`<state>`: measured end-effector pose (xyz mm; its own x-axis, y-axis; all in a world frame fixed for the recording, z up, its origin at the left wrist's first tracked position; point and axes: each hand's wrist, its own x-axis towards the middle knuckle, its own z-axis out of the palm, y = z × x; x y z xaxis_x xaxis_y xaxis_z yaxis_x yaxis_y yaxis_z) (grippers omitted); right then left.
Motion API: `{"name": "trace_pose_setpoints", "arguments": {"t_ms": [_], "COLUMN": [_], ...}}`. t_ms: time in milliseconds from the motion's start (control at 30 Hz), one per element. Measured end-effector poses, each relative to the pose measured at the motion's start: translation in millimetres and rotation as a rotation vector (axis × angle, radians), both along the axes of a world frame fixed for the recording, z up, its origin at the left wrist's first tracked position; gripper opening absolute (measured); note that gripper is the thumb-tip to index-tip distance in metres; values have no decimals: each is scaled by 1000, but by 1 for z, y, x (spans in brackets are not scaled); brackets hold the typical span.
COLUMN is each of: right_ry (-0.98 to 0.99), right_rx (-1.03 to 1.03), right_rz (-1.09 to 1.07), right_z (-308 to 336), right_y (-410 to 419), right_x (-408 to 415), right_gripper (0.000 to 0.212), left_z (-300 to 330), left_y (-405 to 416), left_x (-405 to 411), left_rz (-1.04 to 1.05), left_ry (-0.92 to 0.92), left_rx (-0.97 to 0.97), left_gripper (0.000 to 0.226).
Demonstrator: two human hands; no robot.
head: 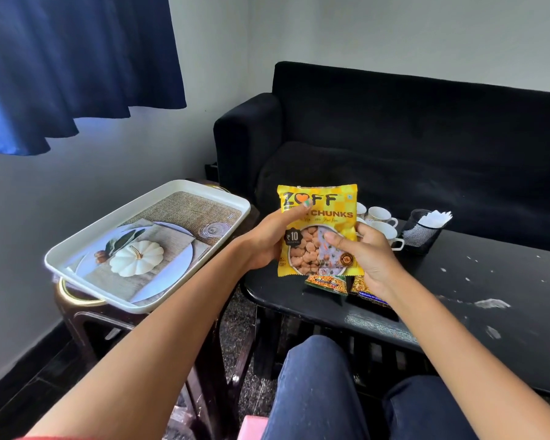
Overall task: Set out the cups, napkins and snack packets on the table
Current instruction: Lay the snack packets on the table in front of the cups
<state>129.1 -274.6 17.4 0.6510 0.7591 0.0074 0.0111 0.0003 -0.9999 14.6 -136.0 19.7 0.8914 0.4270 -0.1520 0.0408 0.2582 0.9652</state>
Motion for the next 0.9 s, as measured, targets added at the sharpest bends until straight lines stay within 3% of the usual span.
{"name": "trace_pose_setpoints", "arguments": {"t_ms": [300, 367, 467, 600, 800, 900], "right_ry": [41, 50, 62, 129, 172, 190], "right_rx": [15, 23, 27, 73, 34, 17], "right_rz": [25, 30, 4, -76, -81, -56], "right_z": [-20, -20, -20, -20, -24, -27], "right_y": [-3, -2, -2, -4, -16, -21], "right_x": [-9, -11, -11, -8, -3, -4], "right_gripper": [23, 23, 22, 28, 31, 33], "left_z": [-4, -4, 0, 1, -5, -9], "left_y": [6, 4, 1, -2, -3, -3], "left_x": [6, 6, 5, 6, 4, 6], "left_rz": [337, 367, 401, 268, 284, 313], "left_ry": [-15, -18, 10, 112, -9, -22], "left_rx": [-37, -17, 49, 117, 116, 142], "left_gripper": [22, 26, 49, 65, 28, 22]}}
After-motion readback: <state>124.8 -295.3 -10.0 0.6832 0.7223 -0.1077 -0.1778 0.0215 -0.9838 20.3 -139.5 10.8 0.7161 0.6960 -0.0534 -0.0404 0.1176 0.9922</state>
